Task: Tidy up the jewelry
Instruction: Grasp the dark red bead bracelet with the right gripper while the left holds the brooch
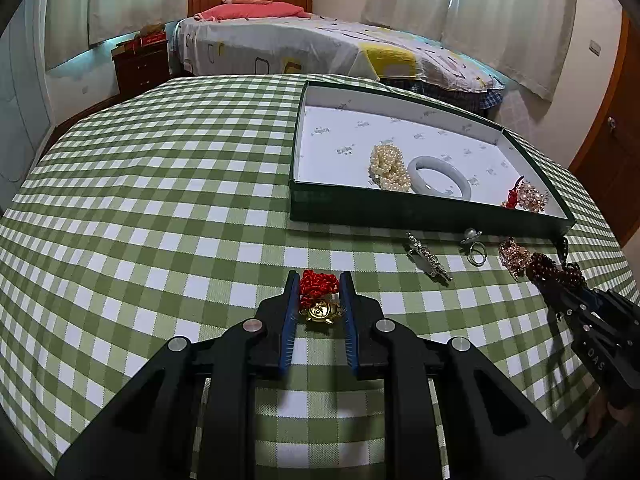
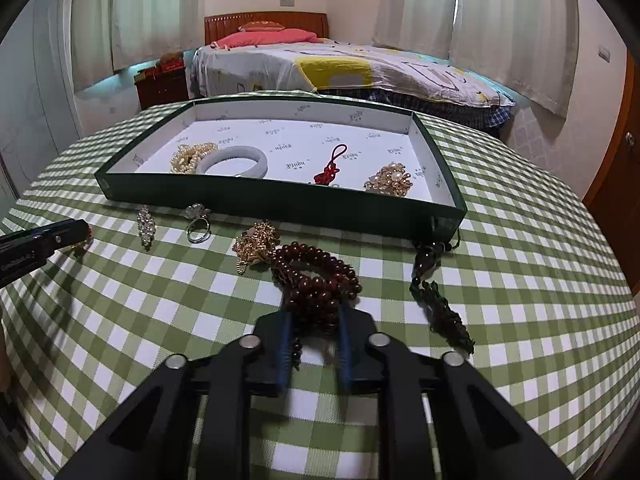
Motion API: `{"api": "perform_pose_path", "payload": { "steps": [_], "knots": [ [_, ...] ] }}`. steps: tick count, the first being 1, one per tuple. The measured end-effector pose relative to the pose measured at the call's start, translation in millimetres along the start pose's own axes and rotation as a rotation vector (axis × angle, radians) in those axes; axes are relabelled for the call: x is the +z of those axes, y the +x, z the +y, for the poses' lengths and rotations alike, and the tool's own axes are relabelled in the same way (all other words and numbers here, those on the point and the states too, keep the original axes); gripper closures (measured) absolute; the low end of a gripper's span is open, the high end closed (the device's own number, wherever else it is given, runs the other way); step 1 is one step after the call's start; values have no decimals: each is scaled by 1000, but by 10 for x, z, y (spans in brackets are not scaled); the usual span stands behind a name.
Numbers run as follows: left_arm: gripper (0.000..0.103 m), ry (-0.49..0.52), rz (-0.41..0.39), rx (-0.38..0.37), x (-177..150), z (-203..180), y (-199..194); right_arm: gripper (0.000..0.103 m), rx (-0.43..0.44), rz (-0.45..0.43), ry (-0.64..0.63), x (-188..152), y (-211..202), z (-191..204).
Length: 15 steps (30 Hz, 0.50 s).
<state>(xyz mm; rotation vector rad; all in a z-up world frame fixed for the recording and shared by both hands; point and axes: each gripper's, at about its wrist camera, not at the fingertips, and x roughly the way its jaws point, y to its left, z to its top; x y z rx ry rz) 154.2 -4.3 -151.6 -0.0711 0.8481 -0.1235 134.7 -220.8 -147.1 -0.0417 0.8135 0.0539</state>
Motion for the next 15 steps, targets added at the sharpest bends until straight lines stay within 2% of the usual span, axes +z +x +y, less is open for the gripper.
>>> {"api": "perform_pose_path", "payload": {
  "steps": [3, 15],
  "knots": [
    [83, -2, -2, -2, -4, -2, -12, 91, 18, -7, 25, -19, -34, -33],
    [83, 13, -41, -18, 36, -63, -214, 91, 20, -67, 36, 0, -271, -55]
  ]
}}
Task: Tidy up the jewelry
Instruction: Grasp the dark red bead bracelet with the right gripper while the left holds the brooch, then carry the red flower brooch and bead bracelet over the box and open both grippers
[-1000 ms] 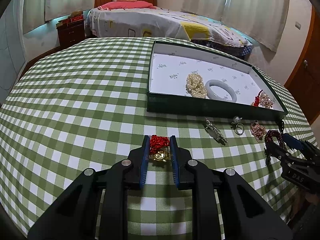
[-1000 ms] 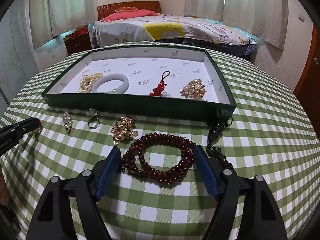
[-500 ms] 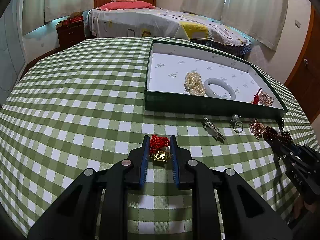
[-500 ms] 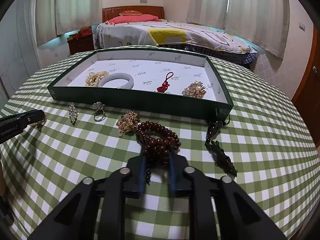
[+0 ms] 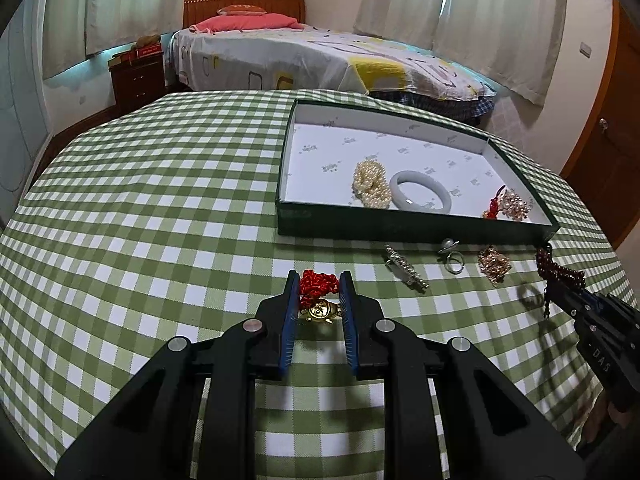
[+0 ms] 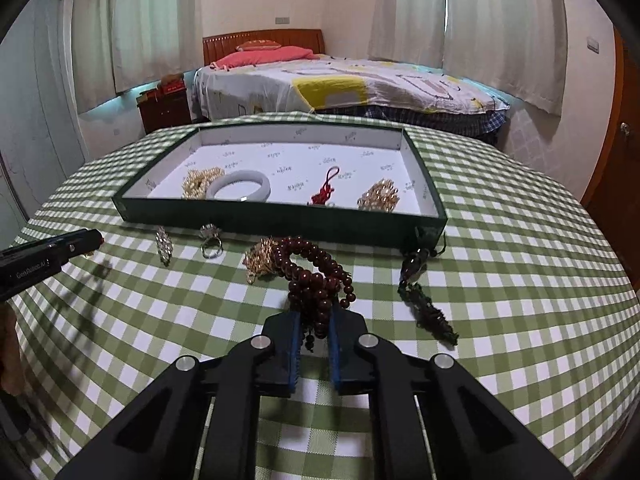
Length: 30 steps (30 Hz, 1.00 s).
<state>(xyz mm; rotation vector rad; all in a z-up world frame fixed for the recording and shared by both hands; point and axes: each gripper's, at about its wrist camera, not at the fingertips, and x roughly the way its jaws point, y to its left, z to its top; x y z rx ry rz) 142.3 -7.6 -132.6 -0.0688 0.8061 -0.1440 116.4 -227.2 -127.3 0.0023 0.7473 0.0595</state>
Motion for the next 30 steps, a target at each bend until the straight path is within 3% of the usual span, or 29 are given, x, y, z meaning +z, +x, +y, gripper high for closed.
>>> {"api": "perform_pose_path", "payload": {
  "steps": [9, 16, 26, 30],
  "knots": [
    [83, 23, -72, -36, 261, -168, -203, 91, 6, -83, 27, 284, -175, -49],
    [83, 39, -140, -77, 710, -353, -185, 91, 3, -161, 48, 723, -161, -140],
    [83, 79, -210, -80, 1399, -601, 204, 91, -4, -260, 28, 1332, 120, -158],
    [83, 89, -190, -65, 1521, -627, 512, 91, 3, -241, 43, 1403, 381, -215]
  ]
}}
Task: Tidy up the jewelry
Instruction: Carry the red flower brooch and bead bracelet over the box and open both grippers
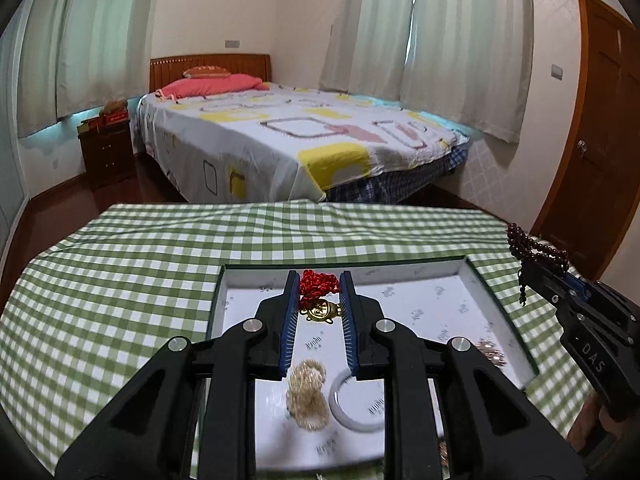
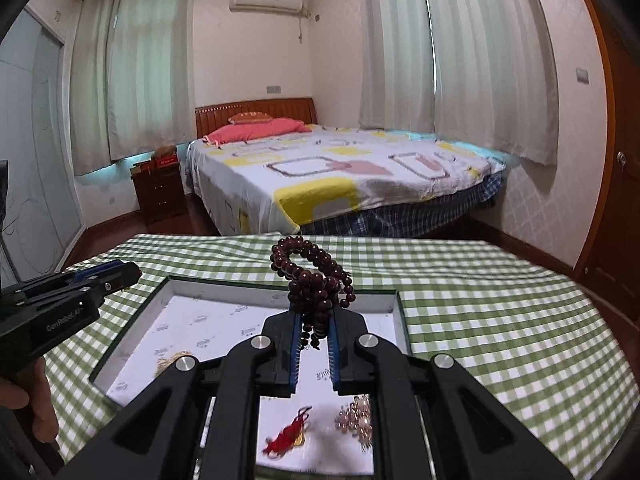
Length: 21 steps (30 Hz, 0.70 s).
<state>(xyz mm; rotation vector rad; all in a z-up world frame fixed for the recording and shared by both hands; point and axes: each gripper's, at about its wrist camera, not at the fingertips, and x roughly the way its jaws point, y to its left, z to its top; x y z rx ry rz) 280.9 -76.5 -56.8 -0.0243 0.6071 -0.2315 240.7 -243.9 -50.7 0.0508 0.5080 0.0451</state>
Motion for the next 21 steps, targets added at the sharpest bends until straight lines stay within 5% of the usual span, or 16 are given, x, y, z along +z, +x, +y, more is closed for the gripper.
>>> {"api": "perform_pose_path", "payload": {
  "steps": [9, 21],
  "knots": [
    [83, 23, 165, 33, -160, 75, 708, 91, -16, 202, 24, -256, 705, -156],
    [82, 6, 282, 58, -203, 166, 1053, 90, -22, 334, 21, -395, 957, -214]
  ]
}}
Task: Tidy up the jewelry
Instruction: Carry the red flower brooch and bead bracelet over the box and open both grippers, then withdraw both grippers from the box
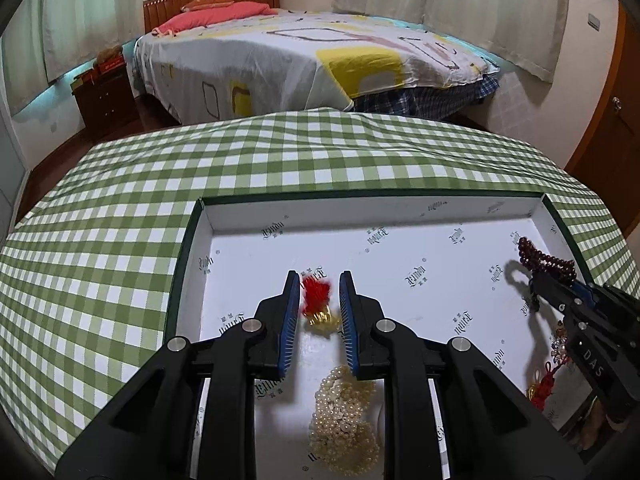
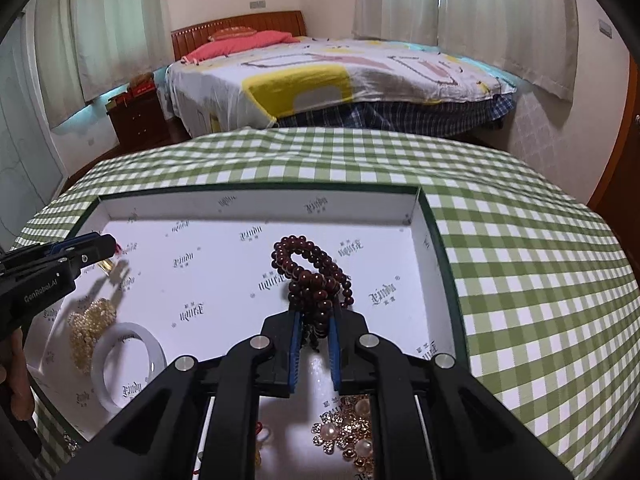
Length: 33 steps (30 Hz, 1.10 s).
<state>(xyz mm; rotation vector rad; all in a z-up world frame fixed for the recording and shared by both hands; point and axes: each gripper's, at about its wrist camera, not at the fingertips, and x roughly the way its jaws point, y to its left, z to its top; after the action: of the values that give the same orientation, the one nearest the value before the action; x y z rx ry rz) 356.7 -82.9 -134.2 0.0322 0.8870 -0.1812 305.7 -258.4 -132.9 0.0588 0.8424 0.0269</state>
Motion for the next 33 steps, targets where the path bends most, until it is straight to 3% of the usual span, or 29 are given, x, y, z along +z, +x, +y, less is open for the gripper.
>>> {"api": "perform_pose_path", "payload": {
  "steps": [2, 4, 8, 12, 17, 23, 33],
  "knots": [
    [73, -4, 9, 1, 3, 0, 24, 90, -4, 9, 4, -5, 17, -13],
    [70, -1, 7, 5, 1, -9, 28, 88, 0, 13, 9, -13, 18, -31],
    [53, 5, -5, 9, 9, -37, 11, 76, 5, 16, 9, -15, 17, -34],
    [52, 9, -6, 11, 6, -53, 8, 62, 8, 13, 10, -22, 12, -24],
    [41, 5, -29, 14, -14, -43, -45, 50, 15, 4, 16, -39, -24, -25],
    [33, 7, -49, 5, -54, -58, -123, 43, 22, -23, 20, -18, -100, -25],
    [26, 25, -109, 16, -58, -92, -320, 41, 17, -68, 9, 18, -238, 8]
  ]
}}
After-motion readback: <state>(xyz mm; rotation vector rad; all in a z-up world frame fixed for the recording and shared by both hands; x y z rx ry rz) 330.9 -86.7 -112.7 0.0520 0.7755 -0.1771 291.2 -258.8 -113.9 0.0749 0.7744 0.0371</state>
